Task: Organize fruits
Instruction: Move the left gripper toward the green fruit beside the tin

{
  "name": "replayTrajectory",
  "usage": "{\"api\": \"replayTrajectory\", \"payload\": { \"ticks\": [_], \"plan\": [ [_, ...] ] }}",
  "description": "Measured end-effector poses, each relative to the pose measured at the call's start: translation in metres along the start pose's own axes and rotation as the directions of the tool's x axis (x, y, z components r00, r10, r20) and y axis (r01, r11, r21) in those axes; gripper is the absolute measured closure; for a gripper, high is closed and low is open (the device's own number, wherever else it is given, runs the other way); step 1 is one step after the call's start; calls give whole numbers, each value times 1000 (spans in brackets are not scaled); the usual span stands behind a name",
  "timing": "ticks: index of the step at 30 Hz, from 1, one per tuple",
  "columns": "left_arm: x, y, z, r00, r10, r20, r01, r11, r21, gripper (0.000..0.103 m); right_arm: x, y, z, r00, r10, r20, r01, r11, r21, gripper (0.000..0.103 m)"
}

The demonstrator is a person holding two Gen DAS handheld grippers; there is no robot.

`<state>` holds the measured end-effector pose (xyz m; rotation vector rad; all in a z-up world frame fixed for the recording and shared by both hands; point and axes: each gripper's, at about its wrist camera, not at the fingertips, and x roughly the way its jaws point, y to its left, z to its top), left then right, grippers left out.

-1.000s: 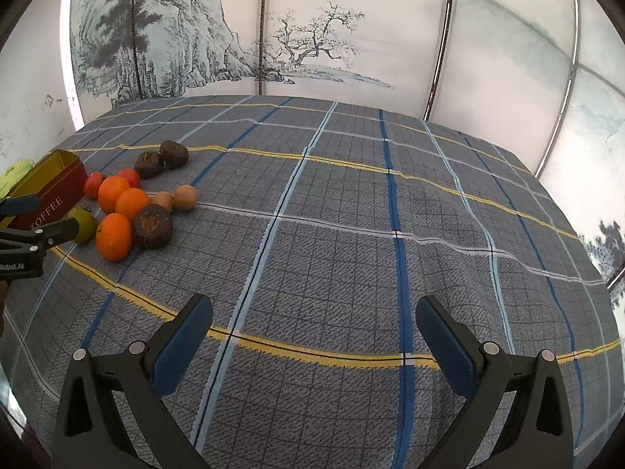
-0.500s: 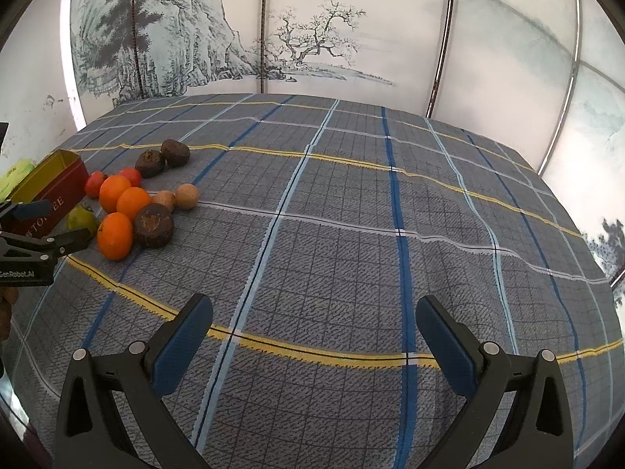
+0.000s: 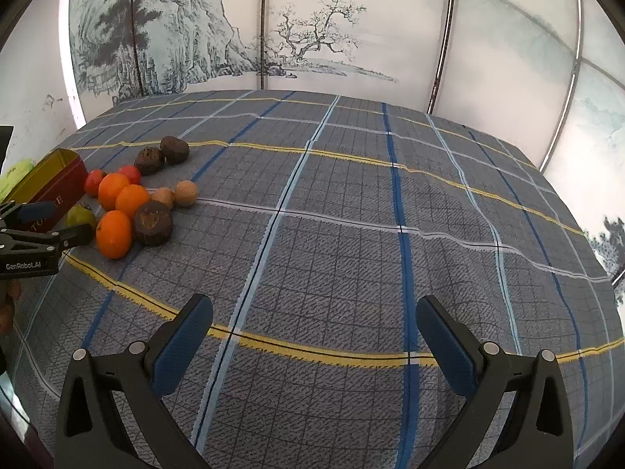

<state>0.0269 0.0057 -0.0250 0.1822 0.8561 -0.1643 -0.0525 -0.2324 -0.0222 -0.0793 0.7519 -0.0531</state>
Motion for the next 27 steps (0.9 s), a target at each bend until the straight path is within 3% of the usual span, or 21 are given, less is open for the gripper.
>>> {"api": "replayTrajectory", "payload": {
  "ticks": [14,16,17,19,27],
  "plan": [
    [3,-5,2,1000,12,18,-13,1000,28,10,2,4,-2,1000,3,-8,-3,1000,1,0],
    [2,-6,2,1000,10,21,-10,999,40,16,3,2,1,1000,4,-8,-4,1000,1,0],
    [2,-8,1,1000,1,17,-1,999,51,25,3,3,0,1000,4,-9,-4,1000,1,0],
    [6,-10,1,1000,-27,-13,28,998,51,30,3,2,1,1000,5,-9,-5,1000,1,0],
    [8,-6,3,999,-37,-19,37,999,17,25,3,2,1,1000,5,-10,-5,1000,1,0]
  ]
}}
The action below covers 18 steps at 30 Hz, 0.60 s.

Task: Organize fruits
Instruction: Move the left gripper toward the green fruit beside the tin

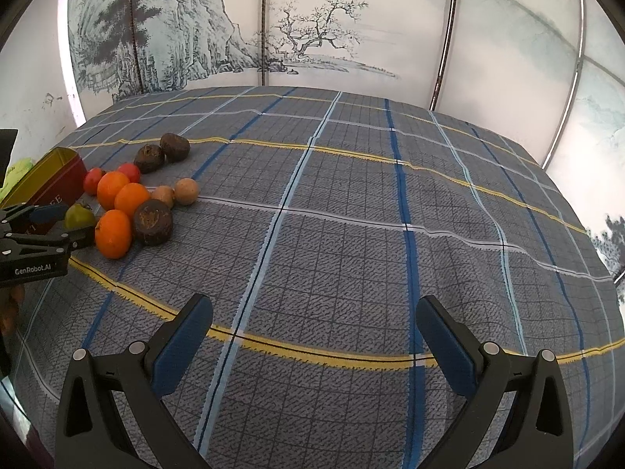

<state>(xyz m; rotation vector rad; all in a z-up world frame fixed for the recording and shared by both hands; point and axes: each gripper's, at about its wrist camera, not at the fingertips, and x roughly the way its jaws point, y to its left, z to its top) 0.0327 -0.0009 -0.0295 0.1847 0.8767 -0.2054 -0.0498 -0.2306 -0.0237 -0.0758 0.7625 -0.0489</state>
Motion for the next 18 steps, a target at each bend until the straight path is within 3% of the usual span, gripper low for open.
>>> {"api": "replayTrajectory", "payload": {
  "ticks": [6,10,12,18],
  "plan": [
    [2,1,1,1000,24,-7,-24,1000,-5,15,1,1,-1,1000,1,-2,-1,1000,0,0],
    [7,5,1,999,24,-31,-24,999,-27,0,1,0,0,1000,2,-3,-2,1000,0,0],
    [11,14,0,998,-26,-51,22,995,-93,0,0,0,1,1000,1,-2,-1,1000,0,0],
    [10,13,-1,999,-15,-50,10,996,-93,0,4,0,-2,1000,2,-4,-2,1000,7,0]
  ]
}}
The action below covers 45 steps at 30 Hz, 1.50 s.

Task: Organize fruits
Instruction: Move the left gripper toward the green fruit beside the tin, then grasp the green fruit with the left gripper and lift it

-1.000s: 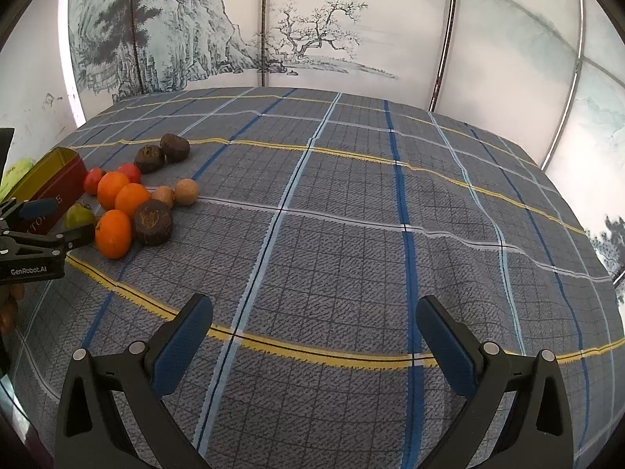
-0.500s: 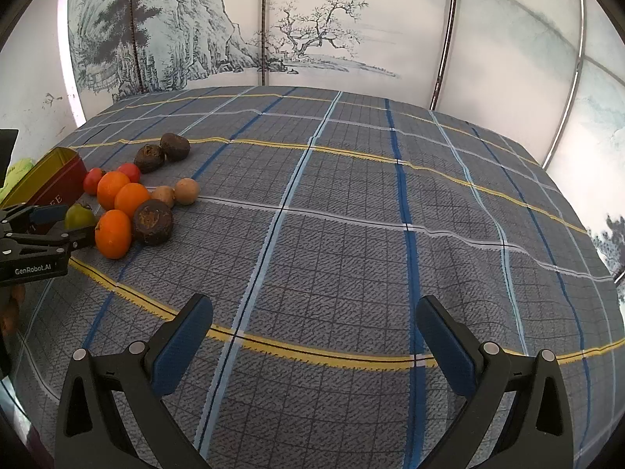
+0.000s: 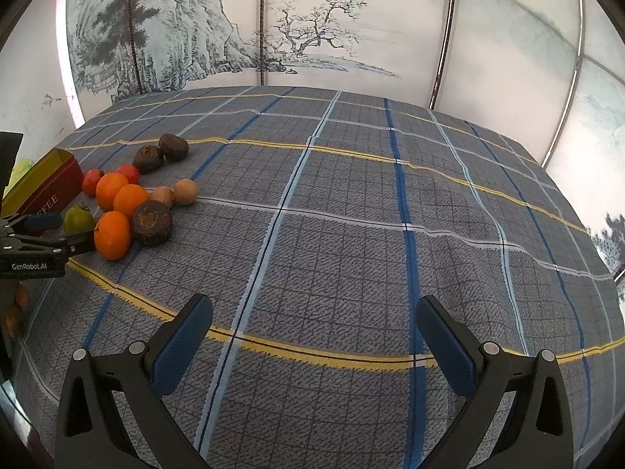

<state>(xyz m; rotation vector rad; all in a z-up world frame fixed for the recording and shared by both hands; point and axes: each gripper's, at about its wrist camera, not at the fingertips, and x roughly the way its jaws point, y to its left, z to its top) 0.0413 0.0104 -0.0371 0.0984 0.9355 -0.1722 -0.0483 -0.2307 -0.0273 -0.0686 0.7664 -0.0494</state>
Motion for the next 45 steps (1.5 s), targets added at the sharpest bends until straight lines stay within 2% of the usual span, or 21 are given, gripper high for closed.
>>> {"api": "replayTrajectory", "payload": {
  "ticks": [15,21,22,24,25,26,27,30,34,39,43,45],
  "plan": [
    [-1,0,-1,1000,16,-5,-16,1000,-14,0,-1,-4,3,1000,4,-7,-4,1000,7,0],
    [-2,-11,4,999,38,12,-38,997,61,0,-1,-6,4,1000,5,-14,-5,1000,8,0],
    [-2,-12,4,999,33,14,-34,997,71,3,-1,-7,5,1000,6,-15,-5,1000,9,0],
    [-3,-13,5,1000,-12,18,11,996,86,22,-1,-7,5,1000,6,-17,-6,1000,8,0],
    [-4,-13,6,999,-50,23,47,995,90,43,-1,-7,5,1000,7,-17,-7,1000,9,0],
    [-5,-13,7,998,-51,34,48,995,93,61,-1,-7,4,1000,8,-18,-8,1000,9,0],
    [-6,-16,6,998,-48,37,44,994,101,69,0,-7,5,1000,6,-17,-6,1000,9,0],
    [-9,-25,4,999,-13,52,5,990,144,69,2,-7,5,1000,7,-22,-7,1000,11,0],
    [-27,-24,-5,998,-27,54,20,993,119,70,3,-7,4,1000,6,-24,-5,1000,15,0],
    [-98,-5,-7,989,-76,124,67,995,73,70,2,-8,5,999,-1,-32,2,1000,20,0],
    [-147,24,2,986,-50,157,42,998,50,70,2,-7,6,999,-14,-38,15,1000,20,0],
    [-160,46,11,988,-5,155,1,1000,25,70,2,-7,7,999,-17,-40,18,1000,18,0]
  ]
}}
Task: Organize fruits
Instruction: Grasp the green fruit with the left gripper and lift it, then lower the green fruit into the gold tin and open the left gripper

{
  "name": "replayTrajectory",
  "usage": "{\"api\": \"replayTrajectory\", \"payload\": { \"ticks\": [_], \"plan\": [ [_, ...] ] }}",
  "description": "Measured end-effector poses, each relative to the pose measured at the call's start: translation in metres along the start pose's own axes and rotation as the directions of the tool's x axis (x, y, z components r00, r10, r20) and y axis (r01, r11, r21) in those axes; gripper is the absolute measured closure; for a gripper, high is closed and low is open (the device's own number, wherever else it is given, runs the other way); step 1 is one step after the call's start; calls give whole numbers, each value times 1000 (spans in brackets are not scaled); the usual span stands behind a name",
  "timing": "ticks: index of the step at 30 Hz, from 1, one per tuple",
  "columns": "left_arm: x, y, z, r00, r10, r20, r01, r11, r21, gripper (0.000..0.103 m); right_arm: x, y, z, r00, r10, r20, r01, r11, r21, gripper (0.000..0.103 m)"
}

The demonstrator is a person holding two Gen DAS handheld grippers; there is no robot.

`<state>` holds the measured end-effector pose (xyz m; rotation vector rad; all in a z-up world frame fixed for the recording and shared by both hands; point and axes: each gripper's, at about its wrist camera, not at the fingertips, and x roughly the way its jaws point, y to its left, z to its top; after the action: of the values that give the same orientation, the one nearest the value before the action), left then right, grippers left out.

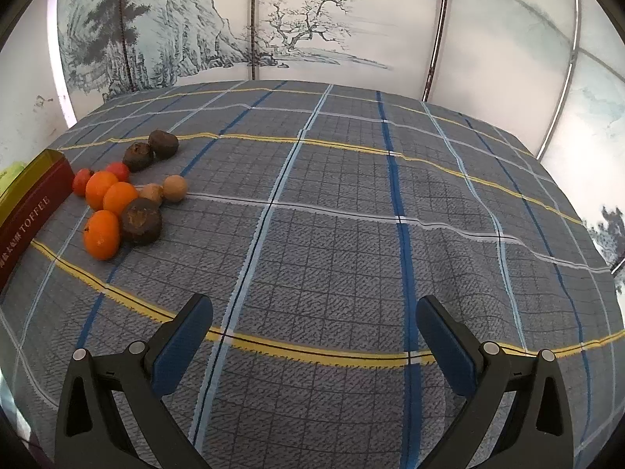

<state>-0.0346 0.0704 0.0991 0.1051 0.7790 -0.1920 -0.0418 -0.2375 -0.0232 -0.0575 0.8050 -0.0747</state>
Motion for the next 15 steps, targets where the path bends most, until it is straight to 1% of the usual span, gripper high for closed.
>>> {"api": "replayTrajectory", "payload": {
  "ticks": [3,6,8,10,13,15],
  "plan": [
    [2,40,14,997,63,-37,-64,997,-31,69,0,2,1,1000,-11,-5,11,1000,-8,0],
    [25,76,23,988,112,-103,-116,993,-34,69,0,6,2,1000,-24,-7,23,999,-26,0],
    [48,100,23,980,111,-168,-122,991,-61,69,0,8,2,999,-33,-8,32,999,-40,0],
    [69,115,22,970,117,-213,-138,987,-87,69,0,11,2,999,-42,-7,41,998,-53,0],
    [90,133,17,961,136,-241,-166,980,-107,69,-2,15,2,999,-40,0,40,997,-70,0],
    [98,137,13,958,145,-246,-175,979,-106,69,-5,19,2,999,-32,4,33,996,-84,1]
  ]
}}
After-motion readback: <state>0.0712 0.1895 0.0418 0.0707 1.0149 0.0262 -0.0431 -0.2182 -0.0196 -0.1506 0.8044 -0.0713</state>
